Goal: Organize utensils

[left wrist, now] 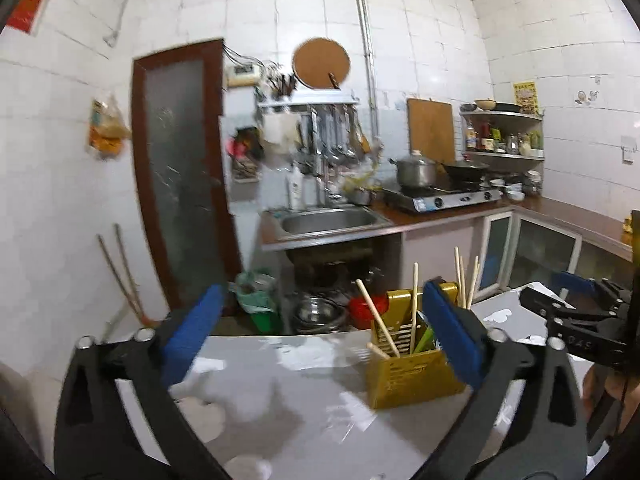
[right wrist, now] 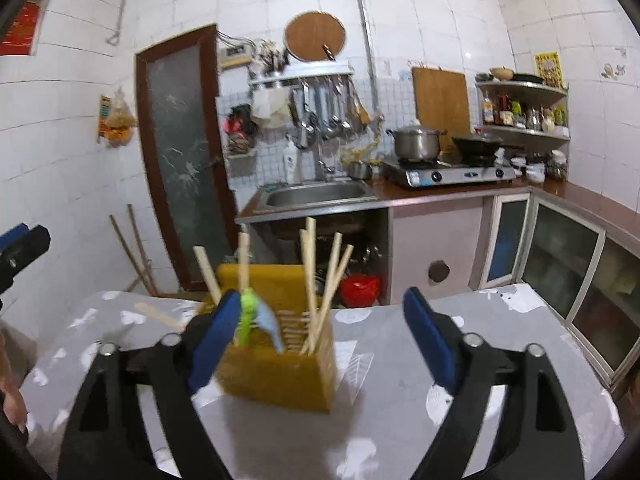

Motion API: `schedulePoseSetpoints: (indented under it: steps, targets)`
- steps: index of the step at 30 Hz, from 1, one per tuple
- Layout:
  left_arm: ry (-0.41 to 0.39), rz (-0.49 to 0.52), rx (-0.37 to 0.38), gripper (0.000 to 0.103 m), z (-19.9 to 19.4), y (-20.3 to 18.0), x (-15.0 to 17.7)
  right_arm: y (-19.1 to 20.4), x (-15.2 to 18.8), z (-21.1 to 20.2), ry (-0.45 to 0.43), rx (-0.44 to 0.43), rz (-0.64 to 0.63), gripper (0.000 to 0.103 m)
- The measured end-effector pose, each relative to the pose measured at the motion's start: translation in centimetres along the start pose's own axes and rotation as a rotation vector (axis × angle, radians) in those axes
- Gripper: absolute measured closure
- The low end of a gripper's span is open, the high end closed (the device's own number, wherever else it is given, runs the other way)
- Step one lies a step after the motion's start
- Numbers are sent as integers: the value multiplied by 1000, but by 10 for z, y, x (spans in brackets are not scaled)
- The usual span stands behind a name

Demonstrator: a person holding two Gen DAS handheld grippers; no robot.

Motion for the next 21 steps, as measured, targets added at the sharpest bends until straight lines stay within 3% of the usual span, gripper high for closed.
schedulePoseSetpoints:
  steps: [5, 9, 13, 18, 21]
  targets:
    - [34, 12, -23, 5, -77, -11, -13, 14, -8, -75, -64, -62, -11, 5]
    - [38, 38, -51, 5, -135, -18, -10, 14, -3, -125, -48, -118, 33, 4]
    - [41, 89, -123, 5, -182, -15, 1, 10, 11, -154, -16, -108, 39, 4]
    - [113, 58, -148, 5, -200, 0, 27, 6, 47, -176, -23, -75, 49, 4]
    - [150, -14, -145, 5, -197, 11, 61, 9, 76, -178, -29, -49, 31, 4]
Point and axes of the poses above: each gripper's, at about its wrist camera, not at the fingertips, and z roughly the way its jaws point, y to its left, x to its underside, the point moved 4 cm from there along z, roughly the way its jaws point, and after that the axes turned 8 degrees about x, right-handed, at the moved point
